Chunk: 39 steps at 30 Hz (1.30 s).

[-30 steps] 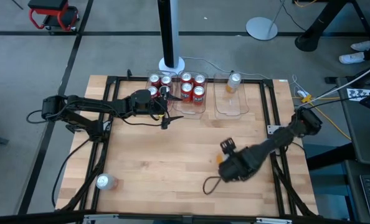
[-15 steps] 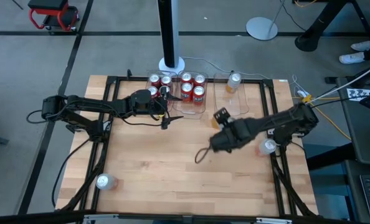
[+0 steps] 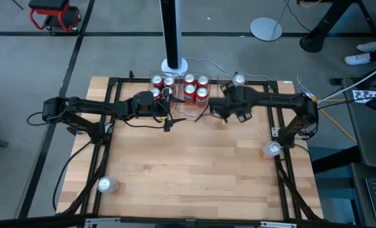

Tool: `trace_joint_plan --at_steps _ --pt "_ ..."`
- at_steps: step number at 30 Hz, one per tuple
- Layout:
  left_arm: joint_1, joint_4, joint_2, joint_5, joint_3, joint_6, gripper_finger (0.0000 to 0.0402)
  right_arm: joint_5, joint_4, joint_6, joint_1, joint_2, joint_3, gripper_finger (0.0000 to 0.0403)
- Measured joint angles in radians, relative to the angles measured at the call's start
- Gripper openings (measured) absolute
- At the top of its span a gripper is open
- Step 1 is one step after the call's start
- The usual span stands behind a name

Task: Sort soda cans
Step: Put the bottom right white soda can into the right transparent bin

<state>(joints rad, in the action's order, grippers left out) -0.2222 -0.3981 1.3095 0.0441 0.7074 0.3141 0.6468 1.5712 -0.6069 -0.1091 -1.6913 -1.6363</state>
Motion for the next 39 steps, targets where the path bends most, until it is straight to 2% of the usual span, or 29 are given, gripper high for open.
trace_joint_plan --at_steps 8,12,20,25,33,39 --pt "0.000 0.000 0.000 0.000 0.000 0.003 0.0347 0.005 -0.007 -0.075 -0.164 0.000 0.111 0.0304" --pt "0.000 0.000 0.000 0.000 0.000 0.003 0.0347 -0.012 -0.082 -0.137 -0.219 0.000 0.203 0.0305" --pt "0.000 -0.001 0.000 0.000 0.000 0.007 0.0347 -0.018 -0.281 -0.272 -0.311 0.000 0.304 0.0305" --pt "0.000 -0.001 0.000 0.000 0.000 0.007 0.0347 -0.070 -0.412 -0.349 -0.370 -0.001 0.355 0.0305" --pt "0.000 -0.001 0.000 0.000 0.000 0.009 0.0347 -0.129 -0.492 -0.373 -0.451 -0.002 0.424 0.0305" --pt "0.000 -0.001 0.000 0.000 0.000 0.010 0.0347 -0.140 -0.526 -0.397 -0.469 0.001 0.452 0.0306"
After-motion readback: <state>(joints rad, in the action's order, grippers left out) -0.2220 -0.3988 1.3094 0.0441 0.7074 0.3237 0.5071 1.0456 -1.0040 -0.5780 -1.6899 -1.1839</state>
